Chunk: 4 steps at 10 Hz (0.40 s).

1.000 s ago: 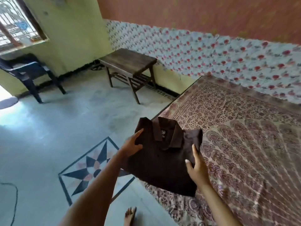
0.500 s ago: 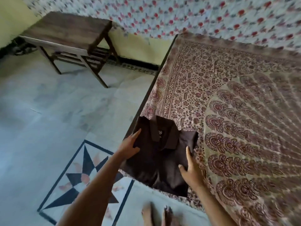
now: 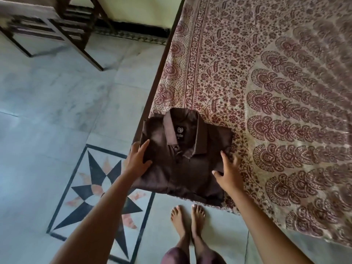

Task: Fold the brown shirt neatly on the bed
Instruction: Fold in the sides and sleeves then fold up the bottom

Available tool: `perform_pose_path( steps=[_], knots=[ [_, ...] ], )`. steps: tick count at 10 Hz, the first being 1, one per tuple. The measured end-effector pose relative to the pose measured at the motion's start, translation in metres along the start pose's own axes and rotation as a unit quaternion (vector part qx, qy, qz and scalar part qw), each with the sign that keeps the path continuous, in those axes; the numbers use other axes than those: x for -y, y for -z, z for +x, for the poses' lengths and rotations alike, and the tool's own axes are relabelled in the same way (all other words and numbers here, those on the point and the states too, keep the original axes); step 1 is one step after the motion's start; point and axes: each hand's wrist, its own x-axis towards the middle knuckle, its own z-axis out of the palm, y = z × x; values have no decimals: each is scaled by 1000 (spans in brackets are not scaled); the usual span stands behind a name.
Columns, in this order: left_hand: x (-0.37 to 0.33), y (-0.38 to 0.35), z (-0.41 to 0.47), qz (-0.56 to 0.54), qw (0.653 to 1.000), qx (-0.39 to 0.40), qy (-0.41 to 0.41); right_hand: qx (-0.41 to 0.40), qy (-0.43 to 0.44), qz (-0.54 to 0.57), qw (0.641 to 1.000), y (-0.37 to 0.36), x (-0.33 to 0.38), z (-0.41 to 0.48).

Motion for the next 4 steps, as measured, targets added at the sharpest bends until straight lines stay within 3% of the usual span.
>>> perform_pose_path(
  steps=[1, 2, 4],
  knots=[
    [-15, 10, -10, 31, 999, -29, 24, -60, 7, 0, 998, 7, 8, -10],
    [-48, 34, -33, -18, 997, -75, 5, -131, 44, 54, 989, 27, 27, -30],
    [-122, 106, -102, -68, 972, -199, -109, -290, 158, 98, 939, 110, 63, -90]
  ],
)
